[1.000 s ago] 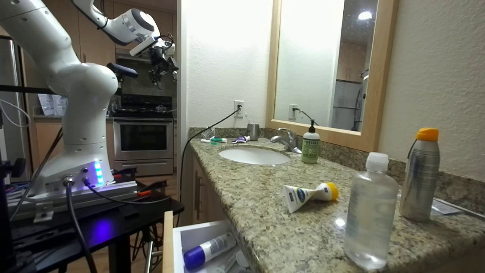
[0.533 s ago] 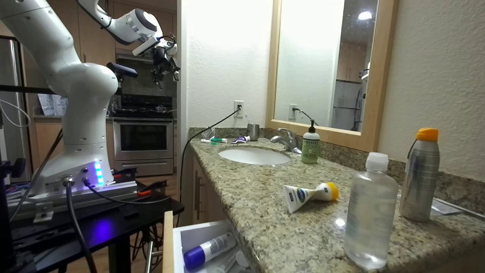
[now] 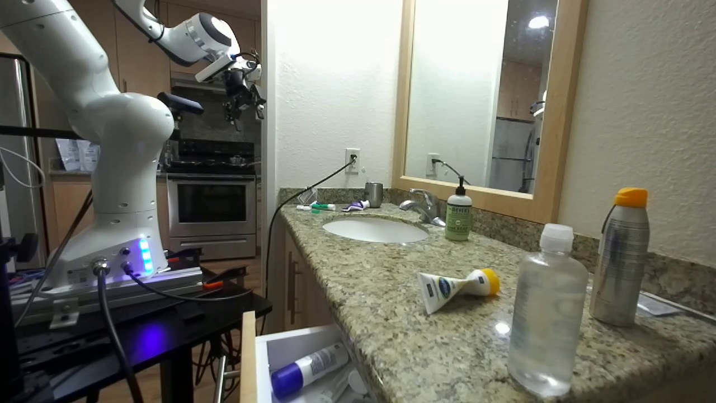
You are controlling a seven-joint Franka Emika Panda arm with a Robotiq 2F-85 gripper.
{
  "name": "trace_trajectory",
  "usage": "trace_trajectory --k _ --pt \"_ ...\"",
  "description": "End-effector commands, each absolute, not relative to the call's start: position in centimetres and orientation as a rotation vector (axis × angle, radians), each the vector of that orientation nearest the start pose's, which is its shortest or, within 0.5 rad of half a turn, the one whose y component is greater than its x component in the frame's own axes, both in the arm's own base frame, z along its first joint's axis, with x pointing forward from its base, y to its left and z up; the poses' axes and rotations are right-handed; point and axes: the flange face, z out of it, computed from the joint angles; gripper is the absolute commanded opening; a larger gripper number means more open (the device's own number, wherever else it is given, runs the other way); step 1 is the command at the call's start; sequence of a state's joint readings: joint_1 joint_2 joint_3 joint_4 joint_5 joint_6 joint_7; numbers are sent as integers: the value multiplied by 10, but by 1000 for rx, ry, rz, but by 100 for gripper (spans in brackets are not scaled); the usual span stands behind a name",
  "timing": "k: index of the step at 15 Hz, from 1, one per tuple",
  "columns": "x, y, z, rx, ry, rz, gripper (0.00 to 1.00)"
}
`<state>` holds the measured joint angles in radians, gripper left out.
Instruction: Put the white bottle with the yellow lid inside the open drawer on the right then close the drawer
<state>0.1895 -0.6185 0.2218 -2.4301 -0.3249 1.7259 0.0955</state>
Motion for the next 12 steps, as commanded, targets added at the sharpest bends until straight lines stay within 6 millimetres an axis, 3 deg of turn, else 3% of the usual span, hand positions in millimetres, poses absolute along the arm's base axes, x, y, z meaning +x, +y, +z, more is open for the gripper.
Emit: trace_trajectory --k 1,3,4,6,8,12 --pt "336 124 516 -3548 -602 -8 100" --pt "340 122 512 -3561 -559 -23 100" --pt "357 102 519 -3560 -328 -85 100" --pt "376 48 536 -3548 -129 -106 100" --pt "381 -5 550 -3522 86 -120 100" --pt "368 -132 560 -3398 549 -55 100"
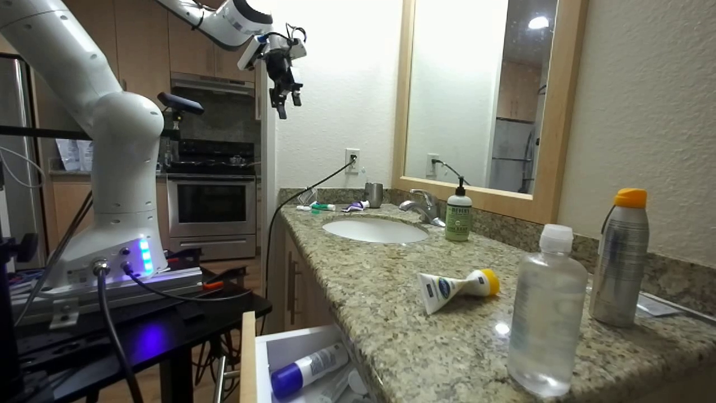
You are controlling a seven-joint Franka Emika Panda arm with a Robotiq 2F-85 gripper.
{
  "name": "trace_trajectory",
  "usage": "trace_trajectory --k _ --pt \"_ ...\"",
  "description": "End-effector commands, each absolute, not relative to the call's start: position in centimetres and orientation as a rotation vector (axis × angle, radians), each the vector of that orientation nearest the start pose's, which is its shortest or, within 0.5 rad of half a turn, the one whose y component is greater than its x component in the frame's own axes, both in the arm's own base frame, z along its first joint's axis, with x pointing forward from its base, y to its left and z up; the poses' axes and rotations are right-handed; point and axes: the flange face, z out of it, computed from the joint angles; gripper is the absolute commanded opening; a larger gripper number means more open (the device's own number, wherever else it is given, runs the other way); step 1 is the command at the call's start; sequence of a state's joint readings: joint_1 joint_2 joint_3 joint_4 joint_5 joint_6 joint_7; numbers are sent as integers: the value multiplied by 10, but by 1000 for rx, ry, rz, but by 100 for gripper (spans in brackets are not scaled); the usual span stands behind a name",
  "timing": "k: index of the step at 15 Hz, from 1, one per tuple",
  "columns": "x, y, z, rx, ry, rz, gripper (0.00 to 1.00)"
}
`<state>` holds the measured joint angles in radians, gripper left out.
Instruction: Put the white bottle with the yellow lid inside the open drawer on the right then close the drawer
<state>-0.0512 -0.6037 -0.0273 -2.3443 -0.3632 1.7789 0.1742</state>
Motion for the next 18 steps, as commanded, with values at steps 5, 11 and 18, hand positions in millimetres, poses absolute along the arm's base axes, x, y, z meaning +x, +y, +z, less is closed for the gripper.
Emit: trace_trajectory --k 5,11,18 --pt "342 -203 559 -3268 798 -20 100" --pt "368 -272 545 -3241 620 241 100" --pt "363 -418 530 -2918 1090 389 100"
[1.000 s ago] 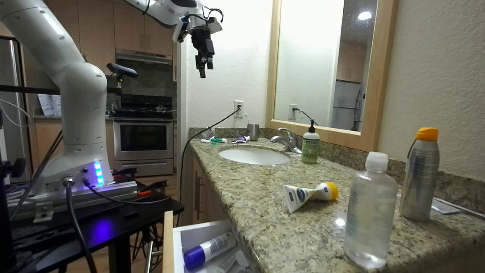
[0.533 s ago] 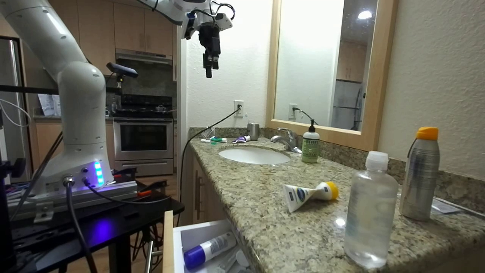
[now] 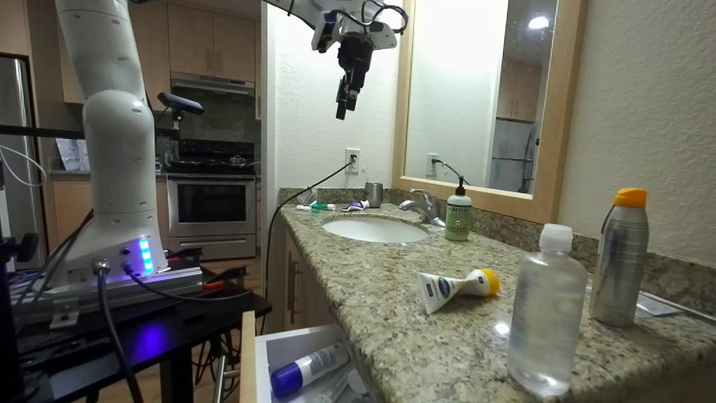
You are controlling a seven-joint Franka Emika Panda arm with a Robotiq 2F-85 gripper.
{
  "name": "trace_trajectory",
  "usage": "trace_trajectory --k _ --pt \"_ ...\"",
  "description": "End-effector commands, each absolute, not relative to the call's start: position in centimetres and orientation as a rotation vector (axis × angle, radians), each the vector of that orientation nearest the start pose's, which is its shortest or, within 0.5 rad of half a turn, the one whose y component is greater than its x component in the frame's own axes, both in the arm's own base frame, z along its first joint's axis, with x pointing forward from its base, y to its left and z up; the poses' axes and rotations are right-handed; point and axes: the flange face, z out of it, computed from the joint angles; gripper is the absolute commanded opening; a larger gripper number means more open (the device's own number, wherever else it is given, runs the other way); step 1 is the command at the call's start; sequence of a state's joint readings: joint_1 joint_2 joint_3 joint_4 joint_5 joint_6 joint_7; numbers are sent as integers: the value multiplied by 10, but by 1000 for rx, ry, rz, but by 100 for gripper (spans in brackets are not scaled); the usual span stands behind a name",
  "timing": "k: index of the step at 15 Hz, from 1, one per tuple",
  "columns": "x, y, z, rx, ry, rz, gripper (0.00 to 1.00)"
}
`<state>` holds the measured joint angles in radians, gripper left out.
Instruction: Put the white bottle with the yellow lid inside the open drawer on the right then close the drawer
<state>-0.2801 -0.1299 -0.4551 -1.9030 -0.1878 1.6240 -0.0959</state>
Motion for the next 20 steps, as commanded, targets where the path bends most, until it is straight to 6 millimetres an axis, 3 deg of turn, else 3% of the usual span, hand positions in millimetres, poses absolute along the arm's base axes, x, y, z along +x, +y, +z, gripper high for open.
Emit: trace_trajectory --k 1,7,10,12,13,17,18,20 --pt "358 -441 527 -2873 1184 378 100" --pt "327 -563 516 -2614 1647 192 100" --pt "322 -604 499 -2446 1851 56 100" --pt "331 -606 493 -2322 2005 69 100" --pt "317 -601 496 -2411 1903 79 100" --pt "332 -603 488 -2343 1997 84 100" --pt "334 -599 491 -2482 1846 34 100" --pt "336 -604 488 -2601 1733 24 100"
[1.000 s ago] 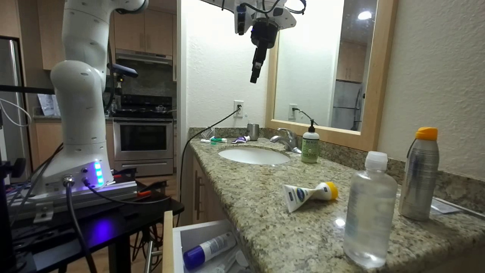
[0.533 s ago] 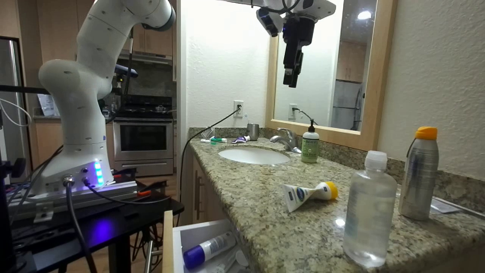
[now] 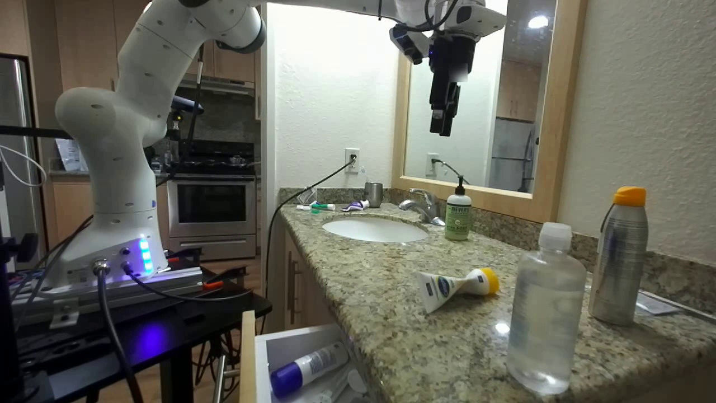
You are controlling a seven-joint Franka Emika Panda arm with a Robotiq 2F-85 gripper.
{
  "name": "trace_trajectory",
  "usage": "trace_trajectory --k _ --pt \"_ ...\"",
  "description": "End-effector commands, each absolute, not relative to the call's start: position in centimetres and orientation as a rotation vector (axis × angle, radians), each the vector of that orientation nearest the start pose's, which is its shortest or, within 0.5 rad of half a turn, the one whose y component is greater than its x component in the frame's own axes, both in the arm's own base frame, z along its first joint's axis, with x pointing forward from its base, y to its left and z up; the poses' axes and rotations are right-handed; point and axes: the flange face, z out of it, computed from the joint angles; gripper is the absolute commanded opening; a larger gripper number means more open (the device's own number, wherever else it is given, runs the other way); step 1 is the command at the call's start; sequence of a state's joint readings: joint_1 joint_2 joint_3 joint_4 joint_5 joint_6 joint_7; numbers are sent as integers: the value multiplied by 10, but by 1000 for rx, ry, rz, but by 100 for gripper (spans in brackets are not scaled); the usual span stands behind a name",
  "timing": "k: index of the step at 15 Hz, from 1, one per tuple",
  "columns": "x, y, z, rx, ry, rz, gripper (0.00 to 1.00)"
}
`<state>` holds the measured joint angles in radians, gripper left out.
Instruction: Put the white bottle with the yellow lid inside the open drawer on the right then close the drawer
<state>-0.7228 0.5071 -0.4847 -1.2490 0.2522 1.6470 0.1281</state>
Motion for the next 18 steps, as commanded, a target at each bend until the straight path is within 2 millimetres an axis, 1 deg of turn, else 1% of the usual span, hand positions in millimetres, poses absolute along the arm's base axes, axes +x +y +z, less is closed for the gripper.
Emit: trace_trajectory --k 1,3,4,7,8,9,10,11,12,13,14,15,17,18 --pt "339 -612 482 -2665 1676 26 100" --pt "343 -626 471 -2786 1565 18 100" --pt "343 -634 462 -2850 1510 22 100" --pt "350 -665 417 -3037 1429 60 100" --pt "351 -675 399 -3087 1445 93 100" --pt "353 -684 385 -3127 1478 123 100" --pt "355 -691 369 -3145 1573 88 100" --pt "350 -672 389 -3083 1511 99 100" --pt "351 -680 372 -3104 1541 96 100" --pt "352 -684 361 -3115 1553 99 100" --pt "351 -672 375 -3052 1467 137 100" --pt "347 -666 386 -3040 1375 173 100" --pt "337 -663 405 -3042 1226 228 100" --pt "334 -663 410 -3036 1157 257 100"
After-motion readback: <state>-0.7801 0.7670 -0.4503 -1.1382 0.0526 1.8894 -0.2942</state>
